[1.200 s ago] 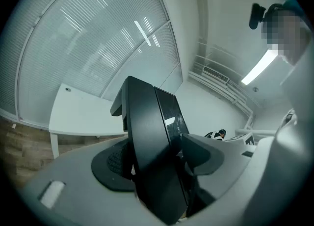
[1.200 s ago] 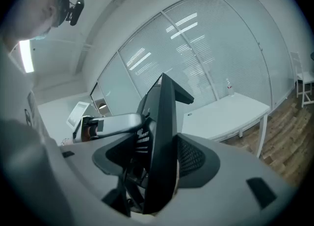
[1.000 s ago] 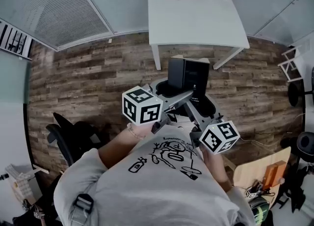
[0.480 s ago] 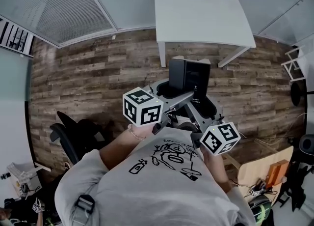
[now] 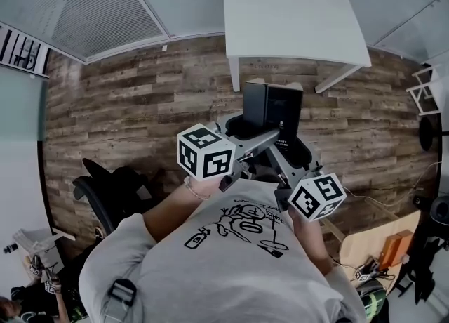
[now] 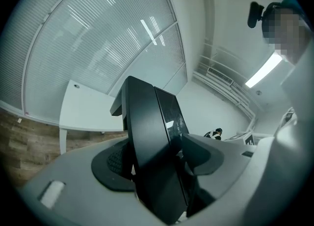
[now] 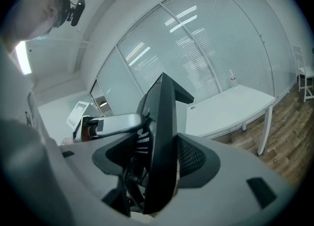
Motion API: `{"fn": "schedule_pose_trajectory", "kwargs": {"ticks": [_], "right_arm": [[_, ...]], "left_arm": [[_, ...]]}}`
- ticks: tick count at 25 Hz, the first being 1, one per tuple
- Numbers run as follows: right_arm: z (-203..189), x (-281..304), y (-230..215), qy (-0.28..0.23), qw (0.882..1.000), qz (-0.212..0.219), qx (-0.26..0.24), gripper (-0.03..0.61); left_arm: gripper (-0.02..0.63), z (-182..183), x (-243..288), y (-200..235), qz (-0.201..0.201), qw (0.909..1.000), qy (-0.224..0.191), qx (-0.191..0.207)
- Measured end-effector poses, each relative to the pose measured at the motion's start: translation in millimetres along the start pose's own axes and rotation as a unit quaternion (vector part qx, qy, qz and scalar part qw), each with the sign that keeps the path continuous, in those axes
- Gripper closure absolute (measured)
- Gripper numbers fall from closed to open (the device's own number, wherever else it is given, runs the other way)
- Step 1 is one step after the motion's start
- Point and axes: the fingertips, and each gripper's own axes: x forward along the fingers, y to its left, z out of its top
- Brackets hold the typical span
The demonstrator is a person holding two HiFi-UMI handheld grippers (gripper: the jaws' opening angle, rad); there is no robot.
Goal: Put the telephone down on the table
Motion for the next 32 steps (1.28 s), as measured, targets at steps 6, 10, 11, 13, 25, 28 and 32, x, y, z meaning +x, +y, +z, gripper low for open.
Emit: {"fn": "schedule_pose_trajectory", "kwargs": {"ticks": [6, 10, 11, 13, 25, 28, 32], "right_arm": [[18.8, 11.0, -25.9, 0.001, 1.000, 0.011, -0.005, 0.324], [38.0, 17.6, -51.3, 0.001, 1.000, 0.015, -0.005, 0.325], [43.1, 19.2, -58.6, 0.001, 1.000, 0.015, -0.004, 0.325], [54.6, 22.6, -73.1, 0.001, 1.000, 0.015, -0.003, 0.325], [119.3, 29.5, -167.8, 0.001, 1.000, 0.022, -0.001, 0.325], [133.5, 29.7, -190.4, 0.000, 1.000, 0.025, -0.003, 0.325], [147.8, 28.7, -220.3, 0.000, 1.000, 0.029, -0.004, 0.325]], "left_arm": [[0.324, 17.6, 25.9, 9.7, 0.008, 0.9999, -0.008, -0.001], [0.322, 34.0, 53.3, 15.8, 0.011, 0.9999, -0.008, 0.000], [0.322, 38.2, 61.2, 17.3, 0.011, 0.9999, -0.007, 0.000], [0.322, 46.9, 77.5, 20.4, 0.012, 0.9999, -0.006, 0.000], [0.322, 94.2, 181.3, 28.5, 0.018, 0.9998, -0.006, 0.000], [0.322, 103.8, 205.8, 29.4, 0.019, 0.9998, -0.008, -0.002], [0.322, 112.3, 237.4, 30.8, 0.020, 0.9997, -0.010, -0.006]]}}
